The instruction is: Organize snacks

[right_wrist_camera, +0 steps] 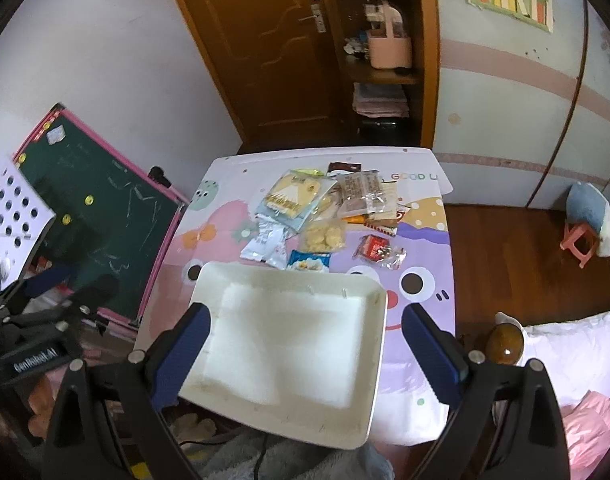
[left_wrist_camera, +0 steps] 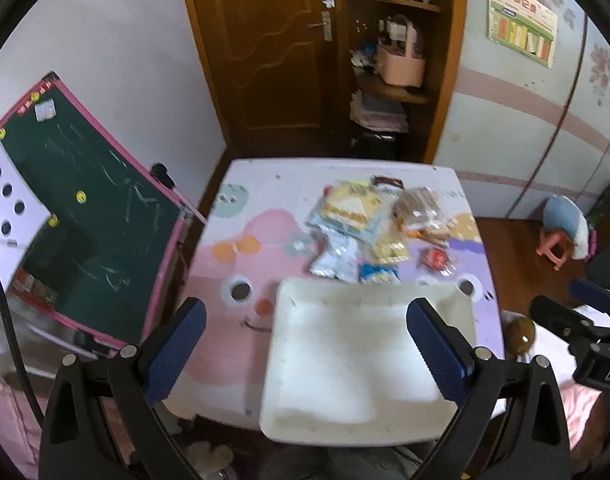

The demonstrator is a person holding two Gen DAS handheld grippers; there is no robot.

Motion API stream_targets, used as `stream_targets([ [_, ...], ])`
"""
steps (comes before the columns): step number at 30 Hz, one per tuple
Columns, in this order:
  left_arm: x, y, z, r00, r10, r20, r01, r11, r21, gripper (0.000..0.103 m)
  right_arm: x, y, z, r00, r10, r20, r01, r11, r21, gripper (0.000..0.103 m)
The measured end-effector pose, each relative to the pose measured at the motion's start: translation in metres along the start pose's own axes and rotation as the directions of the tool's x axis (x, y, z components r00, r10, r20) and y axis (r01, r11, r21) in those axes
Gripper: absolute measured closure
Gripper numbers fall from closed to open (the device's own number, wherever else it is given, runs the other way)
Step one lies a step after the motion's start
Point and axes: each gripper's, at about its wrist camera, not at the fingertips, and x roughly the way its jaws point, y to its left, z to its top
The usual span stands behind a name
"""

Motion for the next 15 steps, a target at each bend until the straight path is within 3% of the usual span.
stream_targets([
  [6,0.051,0.008,0.045,1.0,-0.026,-0.005,0.026,0.998,0.05,0.003,0.042,-0.01,0.035,0.998,-0.046,-0.036,0.047,0.998,0.03,0.006],
  [9,0.091,0.009,0.068,0.997,-0.08,-0.023,0.082,0.994,0.069,0.003,0.078,-0.008,0.055,0.994,-0.075,-0.08,0.077,0.997,0.02,0.006],
  [12,0.145,0.009,0.083,0.987,-0.133,-0.095,0.139,0.988,0.062,0.003,0.122,-0.009,0.07,0.985,-0.104,-0.137,0.108,0.994,0.024,0.006],
  [15,0.202,0.002,0.087,0.965,-0.173,-0.197,0.188,0.981,0.056,0.003,0.165,-0.009,0.077,0.971,-0.126,-0.202,0.133,0.991,0.021,0.007],
])
